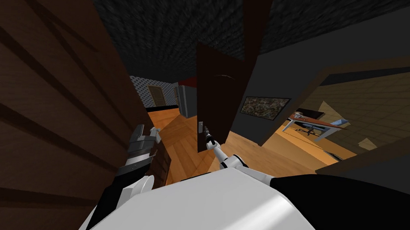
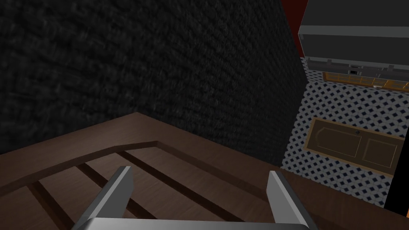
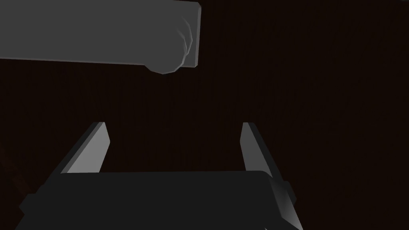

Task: Push the door open

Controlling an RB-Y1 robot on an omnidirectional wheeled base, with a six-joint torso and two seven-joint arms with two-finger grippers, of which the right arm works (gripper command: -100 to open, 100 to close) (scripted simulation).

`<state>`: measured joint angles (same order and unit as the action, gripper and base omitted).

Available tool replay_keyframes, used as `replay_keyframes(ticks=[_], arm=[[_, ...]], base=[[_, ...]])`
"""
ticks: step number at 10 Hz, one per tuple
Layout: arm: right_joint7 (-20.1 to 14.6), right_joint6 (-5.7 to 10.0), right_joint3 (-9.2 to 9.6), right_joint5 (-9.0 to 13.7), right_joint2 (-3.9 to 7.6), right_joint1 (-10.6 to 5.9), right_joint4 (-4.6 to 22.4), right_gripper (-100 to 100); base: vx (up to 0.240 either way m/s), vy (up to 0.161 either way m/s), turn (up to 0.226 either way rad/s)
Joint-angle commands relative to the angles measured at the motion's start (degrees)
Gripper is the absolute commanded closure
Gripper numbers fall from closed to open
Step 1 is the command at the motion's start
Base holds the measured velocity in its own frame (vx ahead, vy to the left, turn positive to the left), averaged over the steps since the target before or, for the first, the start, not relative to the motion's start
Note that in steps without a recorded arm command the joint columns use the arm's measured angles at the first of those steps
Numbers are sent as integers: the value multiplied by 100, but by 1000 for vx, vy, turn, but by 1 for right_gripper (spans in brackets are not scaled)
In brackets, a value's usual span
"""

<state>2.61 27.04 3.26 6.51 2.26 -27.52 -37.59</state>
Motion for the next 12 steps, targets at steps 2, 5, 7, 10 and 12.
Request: replay_keyframes(ticks=[2,5,7,10,12], arm=[[59,62,-33,-1,-12,1,30,-100],[127,121,-72,-2,-235,10,50,-100],[108,152,-68,0,-179,-23,126,100],[108,152,-68,0,-179,-23,126,100],[108,152,-68,0,-179,-23,126,100]], base=[[251,22,14],[232,53,12],[43,8,-1],[-31,-5,3],[-4,-1,-1]])
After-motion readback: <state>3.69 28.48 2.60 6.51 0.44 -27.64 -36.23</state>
